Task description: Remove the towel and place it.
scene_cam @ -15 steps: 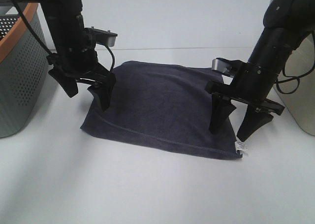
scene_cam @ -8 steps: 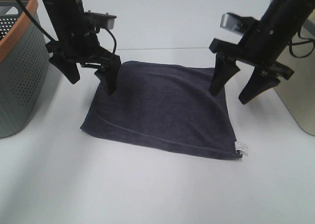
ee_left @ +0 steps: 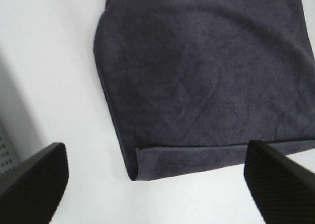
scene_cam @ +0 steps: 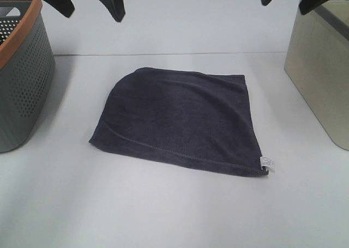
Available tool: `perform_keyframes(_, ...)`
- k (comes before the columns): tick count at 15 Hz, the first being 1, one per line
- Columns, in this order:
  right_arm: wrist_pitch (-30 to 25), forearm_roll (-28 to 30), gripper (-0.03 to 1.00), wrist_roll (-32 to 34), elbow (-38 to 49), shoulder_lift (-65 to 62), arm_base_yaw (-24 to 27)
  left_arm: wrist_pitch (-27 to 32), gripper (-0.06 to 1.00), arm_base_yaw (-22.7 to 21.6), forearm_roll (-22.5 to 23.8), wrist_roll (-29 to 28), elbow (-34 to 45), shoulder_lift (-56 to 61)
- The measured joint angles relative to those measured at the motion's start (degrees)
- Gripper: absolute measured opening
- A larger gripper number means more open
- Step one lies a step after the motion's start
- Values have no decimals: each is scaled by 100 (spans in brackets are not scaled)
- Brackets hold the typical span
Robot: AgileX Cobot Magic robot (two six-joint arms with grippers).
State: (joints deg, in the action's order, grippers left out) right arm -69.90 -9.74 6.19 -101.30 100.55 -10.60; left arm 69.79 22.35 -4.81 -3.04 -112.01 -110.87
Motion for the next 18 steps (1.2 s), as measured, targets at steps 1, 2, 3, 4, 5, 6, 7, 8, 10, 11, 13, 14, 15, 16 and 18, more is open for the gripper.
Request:
perform_keyframes(1, 0, 201, 70, 103, -74, -86, 23, 0, 91, -109, 80, -52, -6, 160)
perform_keyframes(2, -6, 241, 70, 132, -80, -201, 115, 6, 91, -275, 120, -74, -6, 332)
perform_keyframes(3, -11, 252, 70, 183, -80, -309, 304, 6, 91, -453, 172, -80, -6, 498)
perform_keyframes(4, -11, 269, 70, 212, -80, -395, 556, 6, 91, -688, 235, -92, -6, 625)
perform_keyframes(5, -11, 350, 70, 218, -80, -470, 877, 6, 91, -940, 281, -109, -6, 722)
perform_keyframes(6, -11, 476, 70, 218, -80, -544, 1169, 6, 91, -1215, 367, -120, 29, 814)
perform_keyframes(7, 0, 625, 70, 218, -52, -659, 1444, 6, 91, -1518, 441, -126, 172, 945)
perform_keyframes(8, 0, 865, 70, 218, 138, -905, 1736, 6, 91, -1925, 481, -126, 424, 1146)
perform_keyframes(10, 0, 900, 70, 189, 796, -1455, 1788, 11, 91, -2212, 521, -97, 733, 1495)
perform_keyframes(11, 0, 900, 70, 189, 796, -1455, 1788, 11, 91, -2212, 521, -97, 733, 1495)
perform_keyframes(13, -6, 751, 70, 97, 1811, -2309, 1788, 11, 91, -2223, 447, 11, 1272, 2194)
perform_keyframes(14, -11, 739, 70, 80, 2435, -2928, 1788, 11, 91, -2223, 435, 46, 1587, 2532)
perform_keyframes(15, -11, 733, 70, 80, 2842, -3352, 1788, 11, 91, -2223, 481, 57, 2126, 3077)
perform_keyframes(16, -11, 722, 70, 80, 3254, -3707, 1788, 11, 91, -2223, 590, 57, 2515, 3443)
perform_keyframes(18, -17, 716, 70, 80, 3896, -4440, 1788, 11, 91, -2223, 934, 57, 3409, 4234)
